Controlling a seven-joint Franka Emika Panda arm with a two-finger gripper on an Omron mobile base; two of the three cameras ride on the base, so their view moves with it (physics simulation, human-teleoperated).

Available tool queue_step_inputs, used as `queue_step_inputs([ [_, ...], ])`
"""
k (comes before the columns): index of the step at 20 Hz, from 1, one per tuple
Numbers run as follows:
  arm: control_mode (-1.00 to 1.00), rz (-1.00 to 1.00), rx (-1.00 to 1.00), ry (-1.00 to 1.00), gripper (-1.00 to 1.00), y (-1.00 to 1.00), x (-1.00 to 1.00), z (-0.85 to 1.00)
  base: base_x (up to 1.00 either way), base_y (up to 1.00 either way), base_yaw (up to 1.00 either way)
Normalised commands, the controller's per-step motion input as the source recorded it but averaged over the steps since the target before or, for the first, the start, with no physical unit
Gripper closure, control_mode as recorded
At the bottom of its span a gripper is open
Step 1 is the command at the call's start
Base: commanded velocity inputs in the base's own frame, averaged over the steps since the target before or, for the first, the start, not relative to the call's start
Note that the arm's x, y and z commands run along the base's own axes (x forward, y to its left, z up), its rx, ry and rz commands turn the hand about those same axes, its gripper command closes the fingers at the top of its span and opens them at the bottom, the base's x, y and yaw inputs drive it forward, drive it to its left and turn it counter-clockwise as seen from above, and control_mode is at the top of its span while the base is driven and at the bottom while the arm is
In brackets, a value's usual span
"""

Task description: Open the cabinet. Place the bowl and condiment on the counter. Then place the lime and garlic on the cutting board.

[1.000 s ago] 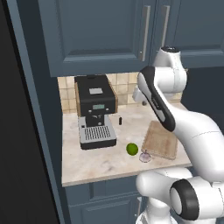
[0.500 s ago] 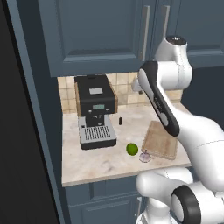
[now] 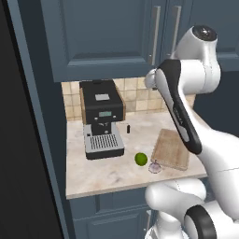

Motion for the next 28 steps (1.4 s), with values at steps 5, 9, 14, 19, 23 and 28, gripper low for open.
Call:
queue_step_inputs([
  [5, -1.00, 0.00, 0.00, -0.29, -1.00, 0.02, -0.24, 0.41, 0.00, 0.00, 0.00],
  [9, -1.00, 0.01, 0.00, -0.29, -1.00, 0.00, -0.09, 0.50, 0.00, 0.00, 0.00],
  [14, -1.00, 0.00, 0.00, -0.31, -1.00, 0.00, -0.05, 0.36, 0.00, 0.00, 0.00],
  [19, -1.00, 0.00, 0.00, -0.27, -1.00, 0.00, 0.00, 0.35, 0.00, 0.00, 0.00],
  [23, -1.00, 0.00, 0.00, -0.09, -1.00, 0.00, 0.00, 0.48, 0.00, 0.00, 0.00],
  [28, -1.00, 0.00, 0.00, 0.00, -1.00, 0.00, 0.01, 0.48, 0.00, 0.00, 0.00],
])
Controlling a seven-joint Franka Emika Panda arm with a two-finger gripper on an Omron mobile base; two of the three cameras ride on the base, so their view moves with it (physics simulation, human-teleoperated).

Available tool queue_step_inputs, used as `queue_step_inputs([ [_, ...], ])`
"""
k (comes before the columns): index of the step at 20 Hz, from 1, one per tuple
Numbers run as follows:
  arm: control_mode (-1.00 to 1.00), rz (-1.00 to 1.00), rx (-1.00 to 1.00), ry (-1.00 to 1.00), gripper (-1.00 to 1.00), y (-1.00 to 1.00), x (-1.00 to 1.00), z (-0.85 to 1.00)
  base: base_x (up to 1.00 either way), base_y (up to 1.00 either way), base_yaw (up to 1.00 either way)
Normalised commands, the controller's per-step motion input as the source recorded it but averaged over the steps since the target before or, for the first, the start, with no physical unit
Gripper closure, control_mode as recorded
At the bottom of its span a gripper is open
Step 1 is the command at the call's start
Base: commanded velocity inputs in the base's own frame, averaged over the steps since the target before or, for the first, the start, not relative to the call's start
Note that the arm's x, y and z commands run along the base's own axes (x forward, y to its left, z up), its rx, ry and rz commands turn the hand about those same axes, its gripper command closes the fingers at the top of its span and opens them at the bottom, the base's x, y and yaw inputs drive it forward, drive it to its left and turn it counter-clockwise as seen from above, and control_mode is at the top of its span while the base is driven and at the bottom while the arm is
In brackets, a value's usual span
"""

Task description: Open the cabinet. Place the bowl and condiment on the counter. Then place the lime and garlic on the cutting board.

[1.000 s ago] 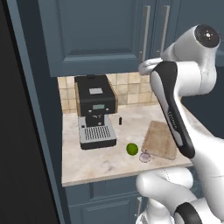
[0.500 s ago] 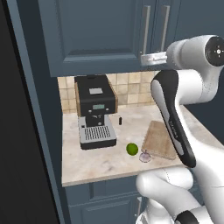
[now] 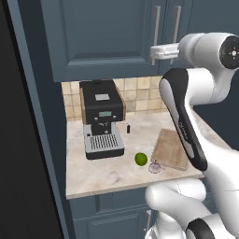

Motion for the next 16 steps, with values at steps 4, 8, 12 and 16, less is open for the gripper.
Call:
queue_step_inputs([
  [4, -1.00, 0.00, 0.00, 0.00, -1.00, 0.00, 0.21, 0.06, 0.00, 0.00, 0.00],
  [8, -1.00, 0.00, 0.00, 0.00, -1.00, 0.00, 0.38, -0.04, 0.00, 0.00, 0.00],
  [12, -1.00, 0.00, 0.00, -0.03, -1.00, 0.00, 0.47, -0.08, 0.00, 0.00, 0.00],
  [16, -1.00, 0.00, 0.01, -0.07, -1.00, 0.00, 0.47, -0.09, 0.00, 0.00, 0.00],
])
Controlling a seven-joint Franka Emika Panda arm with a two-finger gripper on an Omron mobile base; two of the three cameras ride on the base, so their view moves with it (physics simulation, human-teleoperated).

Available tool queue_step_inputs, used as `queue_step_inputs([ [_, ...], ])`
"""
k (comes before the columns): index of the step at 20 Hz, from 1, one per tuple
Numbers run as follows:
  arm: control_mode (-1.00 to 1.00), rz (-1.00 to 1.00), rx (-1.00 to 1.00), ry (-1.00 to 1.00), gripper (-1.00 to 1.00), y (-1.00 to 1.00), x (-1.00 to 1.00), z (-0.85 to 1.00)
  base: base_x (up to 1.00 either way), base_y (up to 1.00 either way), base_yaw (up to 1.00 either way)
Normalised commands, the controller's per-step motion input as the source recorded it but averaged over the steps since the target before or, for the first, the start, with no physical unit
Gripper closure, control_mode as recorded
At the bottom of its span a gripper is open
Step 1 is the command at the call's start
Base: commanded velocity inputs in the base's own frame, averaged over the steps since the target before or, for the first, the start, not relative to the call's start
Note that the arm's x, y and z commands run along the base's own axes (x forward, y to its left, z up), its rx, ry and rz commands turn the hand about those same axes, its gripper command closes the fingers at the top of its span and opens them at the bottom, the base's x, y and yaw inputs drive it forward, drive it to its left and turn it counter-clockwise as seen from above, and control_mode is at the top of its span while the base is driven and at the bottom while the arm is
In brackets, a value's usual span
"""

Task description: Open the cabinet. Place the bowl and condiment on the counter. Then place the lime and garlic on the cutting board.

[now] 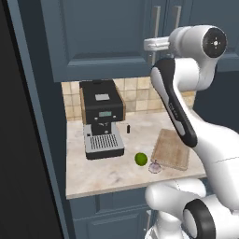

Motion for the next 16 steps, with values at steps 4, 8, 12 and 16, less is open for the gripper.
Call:
queue_step_inputs([
  [4, -1.00, 0.00, 0.02, -0.13, -1.00, 0.00, 0.46, -0.15, 0.00, 0.00, 0.00],
  [8, -1.00, 0.00, 0.02, -0.14, -1.00, 0.00, 0.46, -0.17, 0.00, 0.00, 0.00],
  [12, -1.00, 0.00, 0.02, -0.10, -1.00, 0.00, 0.45, -0.09, 0.00, 0.00, 0.00],
  [16, -1.00, 0.00, 0.02, -0.11, -1.00, 0.00, 0.43, 0.00, 0.00, 0.00, 0.00],
])
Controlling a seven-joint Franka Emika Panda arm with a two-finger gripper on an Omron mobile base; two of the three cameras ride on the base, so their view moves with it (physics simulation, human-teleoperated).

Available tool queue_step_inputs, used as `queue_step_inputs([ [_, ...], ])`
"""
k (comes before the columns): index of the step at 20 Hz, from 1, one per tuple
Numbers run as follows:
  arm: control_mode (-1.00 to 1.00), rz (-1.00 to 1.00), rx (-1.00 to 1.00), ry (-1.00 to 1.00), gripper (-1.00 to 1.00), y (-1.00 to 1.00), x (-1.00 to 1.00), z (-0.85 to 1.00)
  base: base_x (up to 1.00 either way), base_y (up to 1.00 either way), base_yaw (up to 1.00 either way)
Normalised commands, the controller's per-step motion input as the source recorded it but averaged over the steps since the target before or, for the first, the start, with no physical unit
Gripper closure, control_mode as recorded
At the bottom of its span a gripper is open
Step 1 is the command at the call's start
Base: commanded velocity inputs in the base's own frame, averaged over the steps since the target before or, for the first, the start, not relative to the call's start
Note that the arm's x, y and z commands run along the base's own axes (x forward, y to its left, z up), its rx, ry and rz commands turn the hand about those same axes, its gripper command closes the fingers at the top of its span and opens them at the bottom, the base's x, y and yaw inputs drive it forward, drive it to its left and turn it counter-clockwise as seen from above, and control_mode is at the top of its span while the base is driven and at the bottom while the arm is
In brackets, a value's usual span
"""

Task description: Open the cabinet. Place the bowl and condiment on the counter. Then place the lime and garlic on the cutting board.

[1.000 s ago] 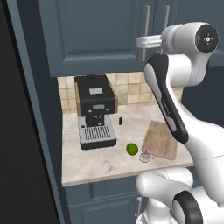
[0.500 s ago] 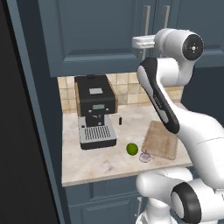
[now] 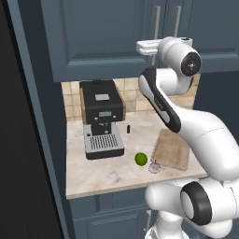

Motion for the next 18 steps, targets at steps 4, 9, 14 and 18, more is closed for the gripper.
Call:
queue_step_inputs([
  [4, -1.00, 0.00, 0.02, -0.08, -1.00, 0.00, 0.45, 0.00, 0.00, 0.00, 0.00],
  [9, -1.00, 0.00, 0.02, -0.05, -1.00, 0.00, 0.45, 0.00, 0.00, 0.00, 0.00],
  [14, -1.00, 0.00, 0.01, -0.05, -1.00, 0.00, 0.49, 0.00, 0.00, 0.00, 0.00],
  [18, -1.00, 0.00, 0.01, -0.04, -1.00, 0.00, 0.52, 0.00, 0.00, 0.00, 0.00],
])
